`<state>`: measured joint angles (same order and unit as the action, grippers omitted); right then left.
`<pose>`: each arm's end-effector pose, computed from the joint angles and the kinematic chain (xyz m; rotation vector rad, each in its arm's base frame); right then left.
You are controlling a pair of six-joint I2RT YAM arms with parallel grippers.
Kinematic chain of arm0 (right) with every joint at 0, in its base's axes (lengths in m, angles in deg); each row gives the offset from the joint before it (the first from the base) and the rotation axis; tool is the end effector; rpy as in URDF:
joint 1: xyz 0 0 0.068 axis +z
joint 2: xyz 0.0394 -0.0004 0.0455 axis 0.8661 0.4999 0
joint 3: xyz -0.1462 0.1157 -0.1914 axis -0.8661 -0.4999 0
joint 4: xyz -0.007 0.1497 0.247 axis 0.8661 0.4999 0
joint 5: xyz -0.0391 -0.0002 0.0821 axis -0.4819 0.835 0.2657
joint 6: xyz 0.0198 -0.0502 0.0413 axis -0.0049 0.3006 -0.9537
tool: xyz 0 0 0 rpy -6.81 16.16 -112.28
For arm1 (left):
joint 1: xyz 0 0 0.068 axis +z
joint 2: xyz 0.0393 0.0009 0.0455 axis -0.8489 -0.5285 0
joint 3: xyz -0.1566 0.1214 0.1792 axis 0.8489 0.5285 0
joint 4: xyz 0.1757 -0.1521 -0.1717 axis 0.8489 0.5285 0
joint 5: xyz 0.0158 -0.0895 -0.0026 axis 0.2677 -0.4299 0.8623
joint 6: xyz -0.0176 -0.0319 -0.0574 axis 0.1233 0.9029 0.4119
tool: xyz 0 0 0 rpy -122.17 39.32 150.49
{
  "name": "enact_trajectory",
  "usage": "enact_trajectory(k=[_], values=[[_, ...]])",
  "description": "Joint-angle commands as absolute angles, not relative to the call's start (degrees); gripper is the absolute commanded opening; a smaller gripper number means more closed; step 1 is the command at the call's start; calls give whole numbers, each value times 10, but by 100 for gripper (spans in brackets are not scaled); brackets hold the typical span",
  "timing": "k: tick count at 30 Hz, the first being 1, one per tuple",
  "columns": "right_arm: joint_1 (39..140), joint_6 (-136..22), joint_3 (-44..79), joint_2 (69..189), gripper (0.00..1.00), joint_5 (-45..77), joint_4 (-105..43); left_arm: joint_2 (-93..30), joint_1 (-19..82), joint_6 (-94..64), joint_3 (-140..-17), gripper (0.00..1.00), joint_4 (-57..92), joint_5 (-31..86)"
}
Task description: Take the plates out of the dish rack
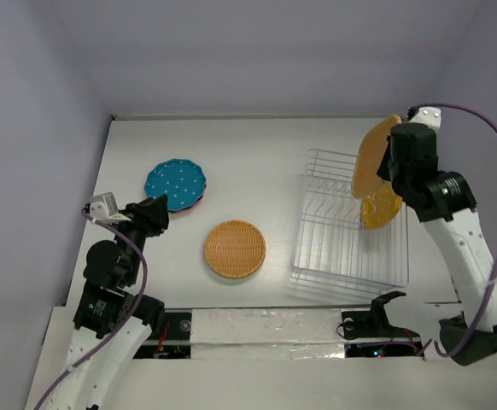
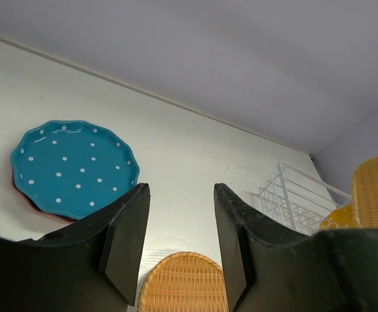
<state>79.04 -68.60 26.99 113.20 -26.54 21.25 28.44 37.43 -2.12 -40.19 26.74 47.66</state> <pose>0.2463 0.0519 0.4329 0.3340 2.0133 -0.2477 0.1321 -0.0377 0.3520 -0.2306 1.3755 -0.5210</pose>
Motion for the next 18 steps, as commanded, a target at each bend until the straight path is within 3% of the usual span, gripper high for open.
enact_trajectory(k=[1,3,9,14,18], values=[[813,-706,245,1057,0,-131,91,280,371,-24,-400,41,243,474],[847,-741,188,1040,0,-24,44,276,371,-25,-401,42,243,474],[977,-841,59,1059,0,124,-160,274,371,-24,-401,42,247,474],[1076,-887,14,1120,0,165,-292,273,371,-24,-403,42,248,474],[1096,-924,-22,1171,0,219,-378,268,371,-23,-403,42,251,474]])
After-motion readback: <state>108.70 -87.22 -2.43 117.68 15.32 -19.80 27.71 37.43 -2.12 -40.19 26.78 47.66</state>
